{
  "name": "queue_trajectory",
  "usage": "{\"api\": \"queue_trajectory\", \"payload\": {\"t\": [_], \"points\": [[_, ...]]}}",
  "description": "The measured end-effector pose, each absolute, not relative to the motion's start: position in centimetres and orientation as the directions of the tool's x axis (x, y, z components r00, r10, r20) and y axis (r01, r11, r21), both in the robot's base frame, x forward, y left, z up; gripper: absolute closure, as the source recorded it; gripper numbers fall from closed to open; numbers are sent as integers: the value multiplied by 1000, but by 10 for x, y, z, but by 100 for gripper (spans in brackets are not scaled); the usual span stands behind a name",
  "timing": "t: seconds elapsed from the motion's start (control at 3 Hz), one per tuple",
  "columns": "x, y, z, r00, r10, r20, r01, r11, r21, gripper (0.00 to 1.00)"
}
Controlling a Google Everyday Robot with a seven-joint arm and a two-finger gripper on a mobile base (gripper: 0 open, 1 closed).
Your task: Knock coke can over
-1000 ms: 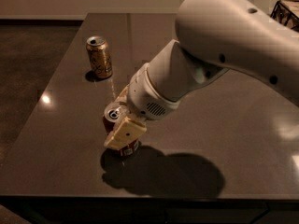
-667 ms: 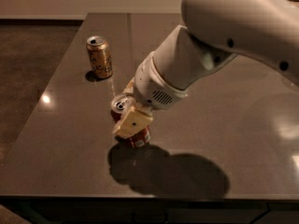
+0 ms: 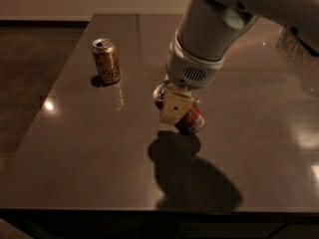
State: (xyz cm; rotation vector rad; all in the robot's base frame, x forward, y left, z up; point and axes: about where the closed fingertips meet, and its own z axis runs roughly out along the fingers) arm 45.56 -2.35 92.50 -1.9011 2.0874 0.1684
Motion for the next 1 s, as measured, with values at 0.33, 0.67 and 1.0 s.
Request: {"api": "queue_trajectory", "payload": {"t": [0.33, 0.67, 1.0], "points": [[470, -54, 917, -89, -983, -159, -982, 113, -150, 100], [478, -78, 908, -117, -991, -65, -979, 126, -161, 100], [481, -93, 895, -130, -991, 20, -978, 125, -165, 82]]}}
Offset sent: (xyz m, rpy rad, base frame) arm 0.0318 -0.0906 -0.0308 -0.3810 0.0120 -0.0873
